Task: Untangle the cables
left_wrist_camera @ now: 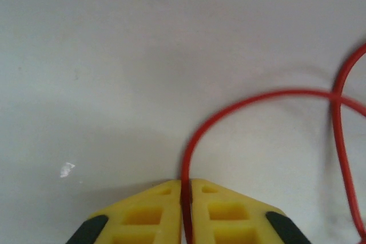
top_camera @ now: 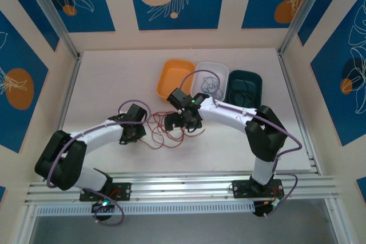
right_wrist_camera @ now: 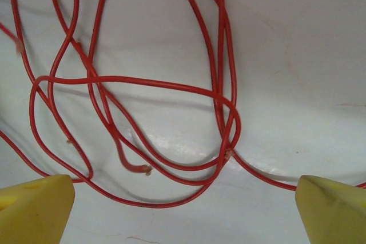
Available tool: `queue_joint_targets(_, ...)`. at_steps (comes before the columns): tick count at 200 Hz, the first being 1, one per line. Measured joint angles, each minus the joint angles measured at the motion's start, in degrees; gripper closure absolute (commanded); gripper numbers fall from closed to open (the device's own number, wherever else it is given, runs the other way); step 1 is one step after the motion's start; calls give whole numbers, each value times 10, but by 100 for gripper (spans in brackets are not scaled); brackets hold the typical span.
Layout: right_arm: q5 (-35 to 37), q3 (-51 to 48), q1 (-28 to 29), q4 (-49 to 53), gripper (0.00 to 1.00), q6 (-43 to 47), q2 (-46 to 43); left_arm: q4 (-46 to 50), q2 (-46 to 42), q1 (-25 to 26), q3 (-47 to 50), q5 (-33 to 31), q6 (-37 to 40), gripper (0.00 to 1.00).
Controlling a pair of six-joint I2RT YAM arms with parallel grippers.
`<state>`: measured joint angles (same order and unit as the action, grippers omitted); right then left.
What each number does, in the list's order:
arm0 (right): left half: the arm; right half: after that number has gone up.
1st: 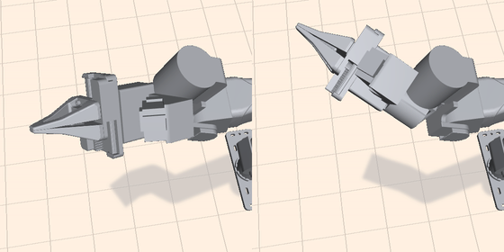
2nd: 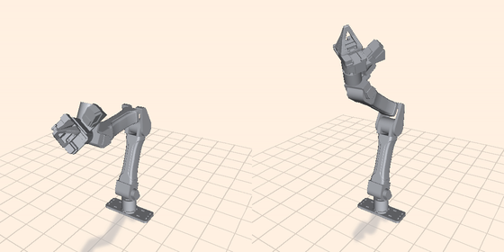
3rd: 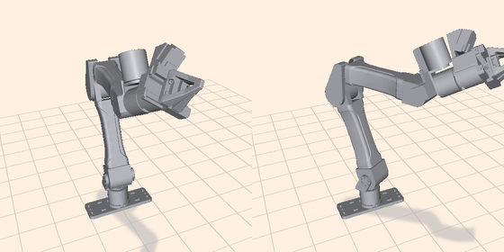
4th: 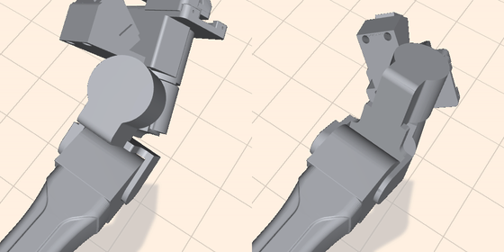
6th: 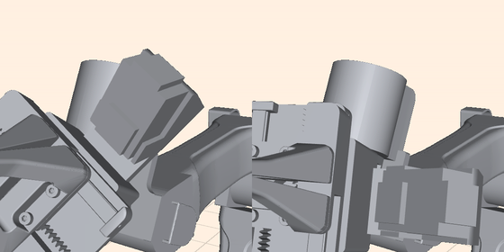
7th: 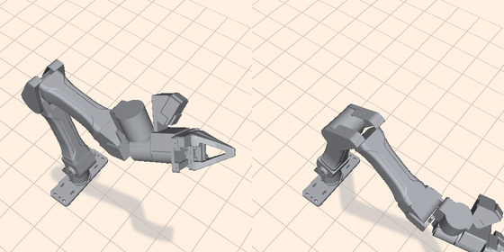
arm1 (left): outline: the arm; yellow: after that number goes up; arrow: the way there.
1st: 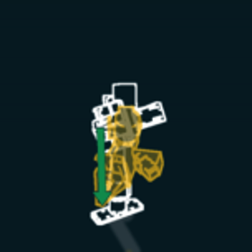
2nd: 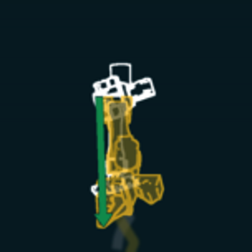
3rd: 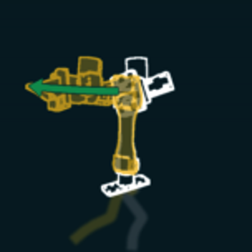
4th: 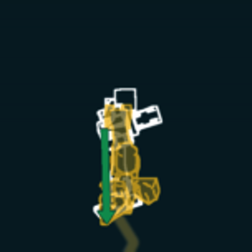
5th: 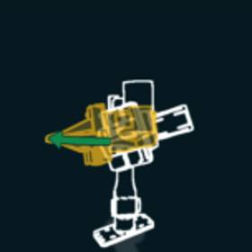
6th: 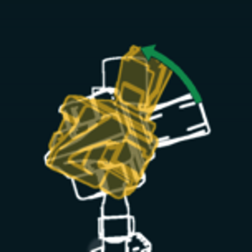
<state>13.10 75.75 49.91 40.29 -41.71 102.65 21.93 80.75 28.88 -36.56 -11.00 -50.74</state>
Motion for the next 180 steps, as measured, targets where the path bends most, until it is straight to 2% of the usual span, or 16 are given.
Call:
queue_joint_targets(15,4,0,3,0,1,0,0,0,-2,0,0,0,-1,100)
queue_joint_targets(74,43,16,26,4,1,13,0,-8,-36,0,8,-2,14,100)
queue_joint_targets(134,56,32,33,3,1,27,2,39,-194,0,-4,-60,74,100)
queue_joint_targets(180,44,55,28,2,1,26,40,90,-291,0,-47,-80,120,100)
